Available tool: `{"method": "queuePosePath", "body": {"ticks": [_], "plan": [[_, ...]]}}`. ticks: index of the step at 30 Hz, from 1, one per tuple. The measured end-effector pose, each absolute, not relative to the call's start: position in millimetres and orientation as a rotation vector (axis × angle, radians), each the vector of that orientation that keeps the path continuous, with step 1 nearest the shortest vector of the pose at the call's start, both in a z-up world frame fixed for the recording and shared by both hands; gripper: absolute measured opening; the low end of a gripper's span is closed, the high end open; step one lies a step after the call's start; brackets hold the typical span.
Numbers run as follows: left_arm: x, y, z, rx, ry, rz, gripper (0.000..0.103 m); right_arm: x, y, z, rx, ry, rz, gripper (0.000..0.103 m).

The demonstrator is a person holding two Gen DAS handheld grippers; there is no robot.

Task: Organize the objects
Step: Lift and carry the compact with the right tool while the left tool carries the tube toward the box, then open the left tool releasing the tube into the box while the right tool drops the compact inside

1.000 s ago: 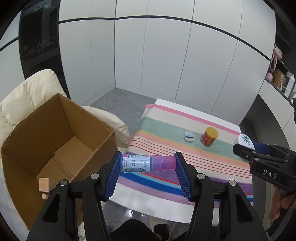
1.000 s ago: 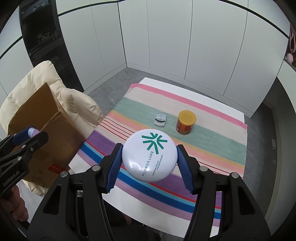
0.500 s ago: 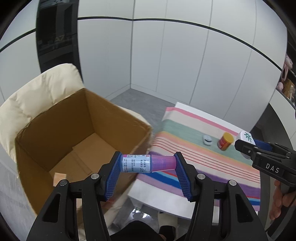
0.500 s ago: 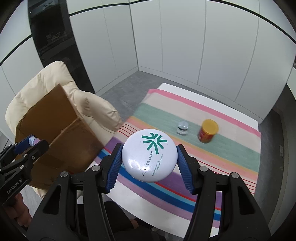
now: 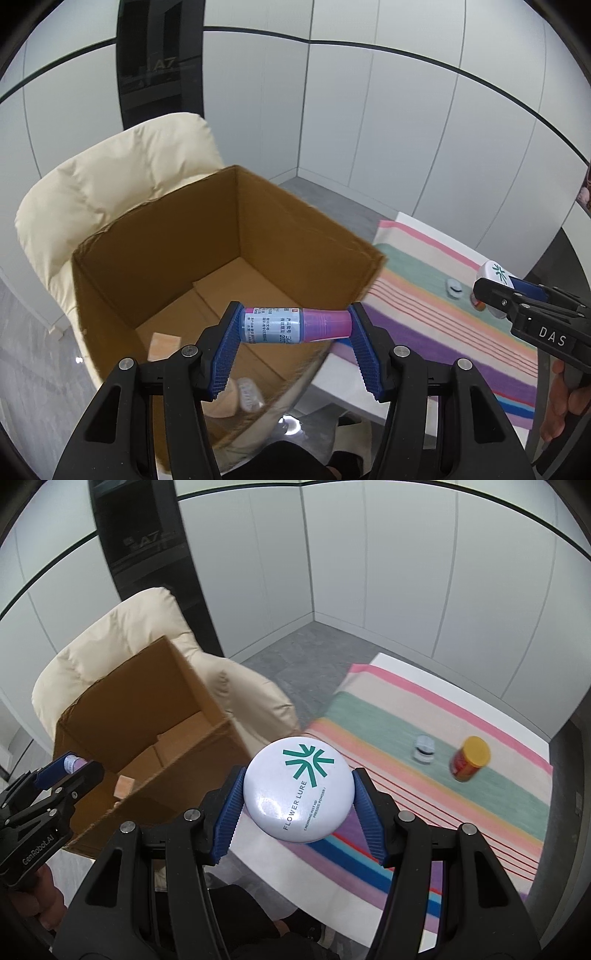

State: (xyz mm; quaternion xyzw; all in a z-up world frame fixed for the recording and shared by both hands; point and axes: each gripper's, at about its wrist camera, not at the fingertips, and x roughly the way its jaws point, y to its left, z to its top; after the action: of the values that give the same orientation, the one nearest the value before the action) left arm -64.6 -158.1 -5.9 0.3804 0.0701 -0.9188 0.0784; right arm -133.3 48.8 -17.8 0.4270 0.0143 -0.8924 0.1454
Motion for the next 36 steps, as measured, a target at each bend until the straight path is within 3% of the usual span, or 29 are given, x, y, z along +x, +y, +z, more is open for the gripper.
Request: {"method": "queuePosePath", "body": {"ticks": [13, 17, 18, 36], "plan": [[-53, -210, -19, 1.133, 0.2, -2.628, 0.061, -129, -22, -18, 1.193, 0.117, -2.464, 0.06], [-43, -219, -17, 1.078, 0.147, -2.599, 0.098, -128, -43, -17, 1.176, 0.128, -2.439, 0.06], [-37, -223, -14, 1.037, 0.142, -2.591, 0.103, -128, -46, -17, 1.175, 0.129, -2.433, 0.06], [24, -298, -2, 0.941, 0.267, -2.491, 0.103, -102, -143, -17, 1.118, 0.221, -2.287, 0.06]]}}
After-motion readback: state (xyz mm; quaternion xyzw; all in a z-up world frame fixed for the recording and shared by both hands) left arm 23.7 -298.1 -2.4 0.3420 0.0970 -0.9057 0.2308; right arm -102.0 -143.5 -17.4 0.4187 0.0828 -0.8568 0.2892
